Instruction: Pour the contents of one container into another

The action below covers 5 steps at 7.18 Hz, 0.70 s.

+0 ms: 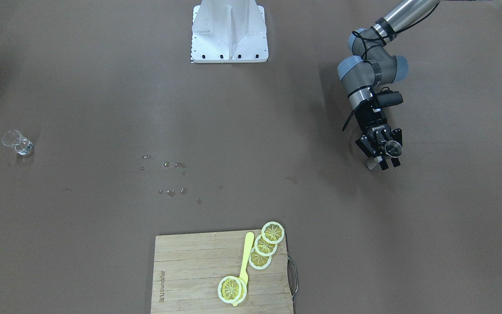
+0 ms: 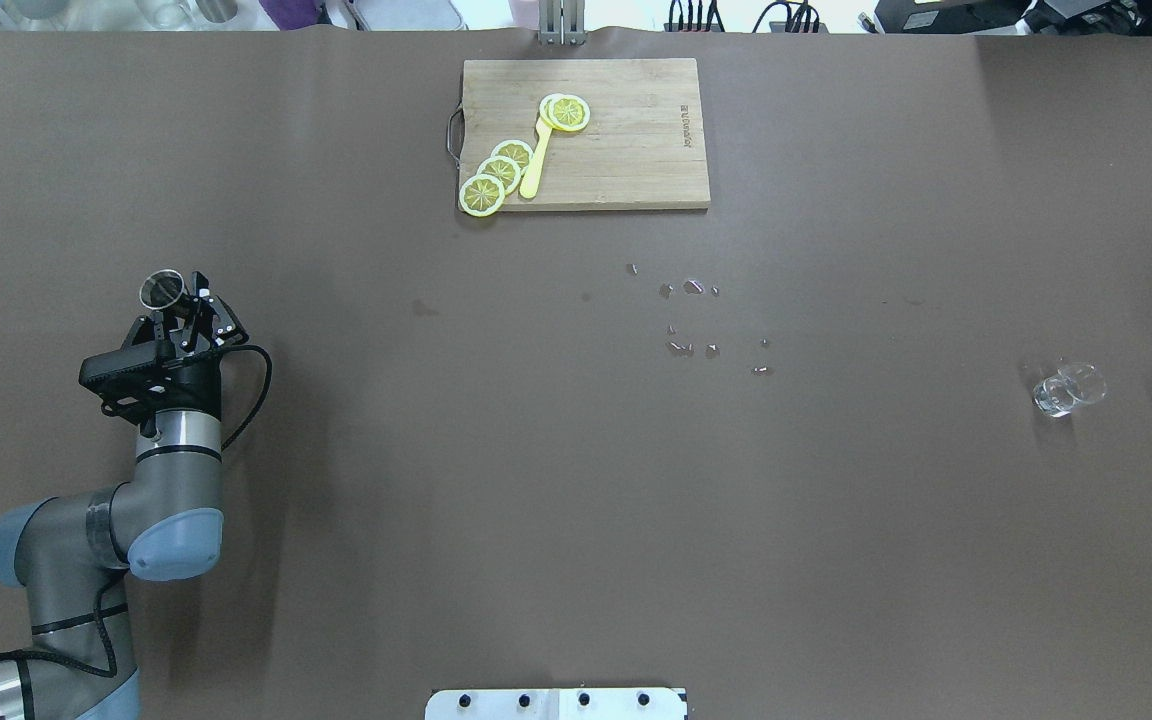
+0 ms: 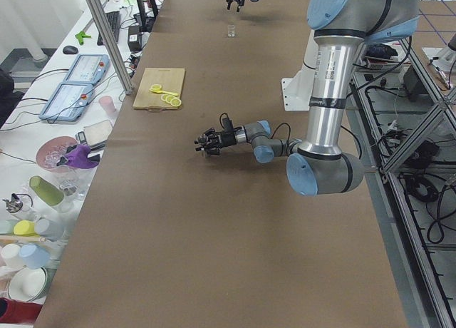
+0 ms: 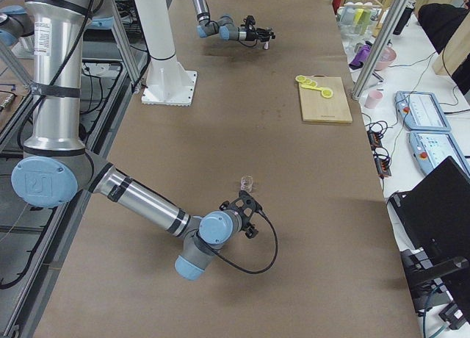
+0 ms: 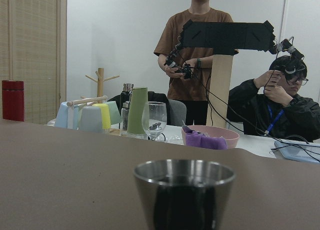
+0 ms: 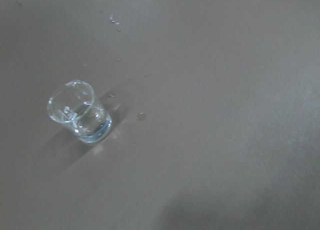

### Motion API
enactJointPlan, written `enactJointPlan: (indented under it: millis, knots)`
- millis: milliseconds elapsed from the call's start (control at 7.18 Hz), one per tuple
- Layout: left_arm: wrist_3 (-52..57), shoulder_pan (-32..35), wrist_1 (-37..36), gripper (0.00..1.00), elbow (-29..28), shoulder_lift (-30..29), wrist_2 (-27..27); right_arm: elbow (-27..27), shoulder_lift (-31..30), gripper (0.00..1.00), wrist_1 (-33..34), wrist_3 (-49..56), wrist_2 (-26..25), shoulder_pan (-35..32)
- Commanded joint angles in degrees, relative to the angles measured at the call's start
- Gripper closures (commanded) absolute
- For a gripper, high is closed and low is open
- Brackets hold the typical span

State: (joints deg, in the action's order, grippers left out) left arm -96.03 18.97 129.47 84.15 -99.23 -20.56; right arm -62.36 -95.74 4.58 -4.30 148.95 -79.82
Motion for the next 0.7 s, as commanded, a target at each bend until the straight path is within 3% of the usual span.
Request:
enactJointPlan:
  millis: [0,139,279,418,557]
  knots:
    - [0.0,0.0,0.0,0.33,0.0,-0.2,-0.1,-5.2,-0.2,0.00,16.6,0.0,-2.4,-2.4]
    - [0.1,0.0,0.0,0.09,0.1,-0.2,0.0,-9.5,-0.2,0.00,27.5,0.0,-2.6,-4.0]
    - [0.1,0.0,0.0,0.02,0.5,-0.2,-0.2,-14.5,-1.9,0.00,34.9,0.0,-5.1,-4.7]
    - [0.1,0.0,0.0,0.02,1.4,-0.1,-0.3,-21.2,-4.1,0.00,43.7,0.0,-9.2,-4.5]
    - [3.4,0.5,0.2,0.02,3.2,0.3,-0.4,-29.8,-4.8,0.00,58.5,0.0,-11.6,-3.8]
